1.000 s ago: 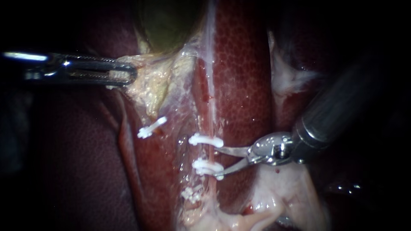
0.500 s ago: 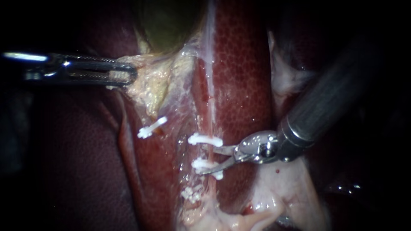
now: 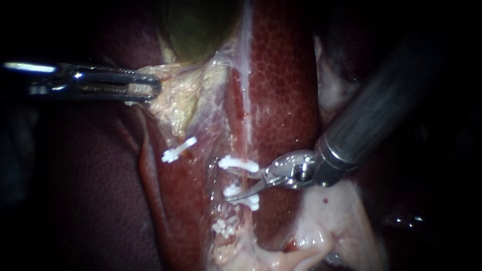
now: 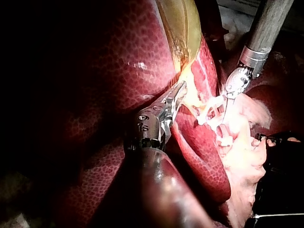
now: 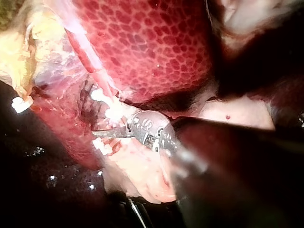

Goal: Go to the cutting position right tube

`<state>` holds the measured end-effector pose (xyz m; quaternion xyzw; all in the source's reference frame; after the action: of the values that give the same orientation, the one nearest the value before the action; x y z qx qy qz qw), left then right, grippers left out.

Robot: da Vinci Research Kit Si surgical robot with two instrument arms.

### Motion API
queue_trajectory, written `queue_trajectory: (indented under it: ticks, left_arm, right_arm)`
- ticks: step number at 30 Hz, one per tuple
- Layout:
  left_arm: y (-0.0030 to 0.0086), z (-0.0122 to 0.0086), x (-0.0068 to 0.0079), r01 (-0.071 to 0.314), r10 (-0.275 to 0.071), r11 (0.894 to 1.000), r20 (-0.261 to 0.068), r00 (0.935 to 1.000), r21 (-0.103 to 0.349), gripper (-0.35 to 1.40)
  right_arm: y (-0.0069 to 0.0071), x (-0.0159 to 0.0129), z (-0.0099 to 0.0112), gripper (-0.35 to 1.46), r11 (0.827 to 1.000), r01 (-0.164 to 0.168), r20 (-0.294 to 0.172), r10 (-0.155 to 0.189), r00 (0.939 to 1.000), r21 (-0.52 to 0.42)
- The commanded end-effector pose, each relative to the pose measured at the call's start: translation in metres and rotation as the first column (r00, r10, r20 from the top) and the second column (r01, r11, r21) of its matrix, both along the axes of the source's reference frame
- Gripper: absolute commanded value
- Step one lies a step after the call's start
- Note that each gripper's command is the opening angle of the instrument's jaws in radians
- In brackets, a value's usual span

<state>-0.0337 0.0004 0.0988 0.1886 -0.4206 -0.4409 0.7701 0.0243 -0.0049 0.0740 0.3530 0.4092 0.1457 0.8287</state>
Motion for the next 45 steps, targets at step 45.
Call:
queue_trajectory:
  ticks: [45]
  left_arm:
    - [0.0,0.0001,-0.0002,0.003,-0.003,1.0,-0.002,1.0,0.0,-0.35]
  right_arm:
    - [0.0,0.0022,-0.0003,1.01,0.983,0.053,-0.123,-0.031,0.992,0.177]
